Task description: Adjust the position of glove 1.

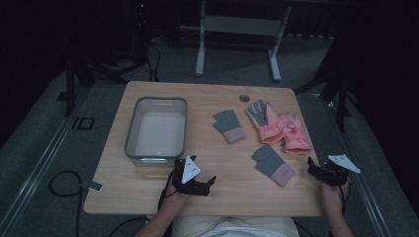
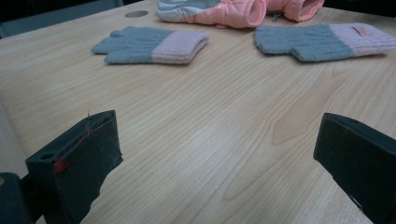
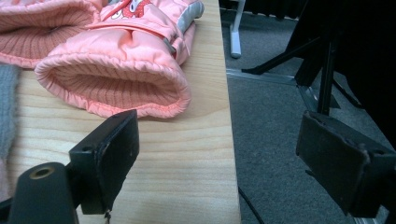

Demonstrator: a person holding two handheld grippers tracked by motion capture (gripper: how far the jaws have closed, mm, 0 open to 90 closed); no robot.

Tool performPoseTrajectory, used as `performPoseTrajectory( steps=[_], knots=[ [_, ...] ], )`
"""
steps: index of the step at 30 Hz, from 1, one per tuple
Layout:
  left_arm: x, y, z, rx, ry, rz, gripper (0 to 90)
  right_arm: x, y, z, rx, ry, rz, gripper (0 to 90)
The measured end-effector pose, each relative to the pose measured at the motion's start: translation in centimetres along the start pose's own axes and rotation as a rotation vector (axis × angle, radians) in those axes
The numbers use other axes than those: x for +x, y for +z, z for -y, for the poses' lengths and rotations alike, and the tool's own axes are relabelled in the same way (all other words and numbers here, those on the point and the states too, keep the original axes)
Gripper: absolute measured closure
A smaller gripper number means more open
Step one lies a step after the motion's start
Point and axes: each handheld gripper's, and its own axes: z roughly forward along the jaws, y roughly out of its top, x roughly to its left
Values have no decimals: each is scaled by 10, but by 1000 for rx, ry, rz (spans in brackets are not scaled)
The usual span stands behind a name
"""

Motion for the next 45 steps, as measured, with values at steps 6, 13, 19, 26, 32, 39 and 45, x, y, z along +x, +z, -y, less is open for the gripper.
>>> performPoseTrajectory(
  steps=[6, 13, 19, 26, 32, 39, 45],
  knots=[
    [-3, -2, 1, 1, 17, 0, 3, 1, -1, 1, 13, -8, -20, 133],
    [-5, -2, 1, 1, 29, 3, 3, 2, 0, -1, 33, 0, -9, 129],
    [-4, -2, 1, 5, 25, 10, 3, -1, -1, -11, 52, 16, -11, 128],
    [-5, -2, 1, 0, 33, 4, 3, -5, -9, -28, 50, 38, -20, 129],
    [-5, -2, 1, 2, 31, 4, 3, -3, -10, -37, 37, 44, -34, 128],
    [-3, -2, 1, 3, 14, 7, 3, 5, -12, -68, -13, 33, -60, 130],
    [-4, -2, 1, 4, 17, 7, 3, 17, -10, -91, -34, 7, -87, 125]
  ],
)
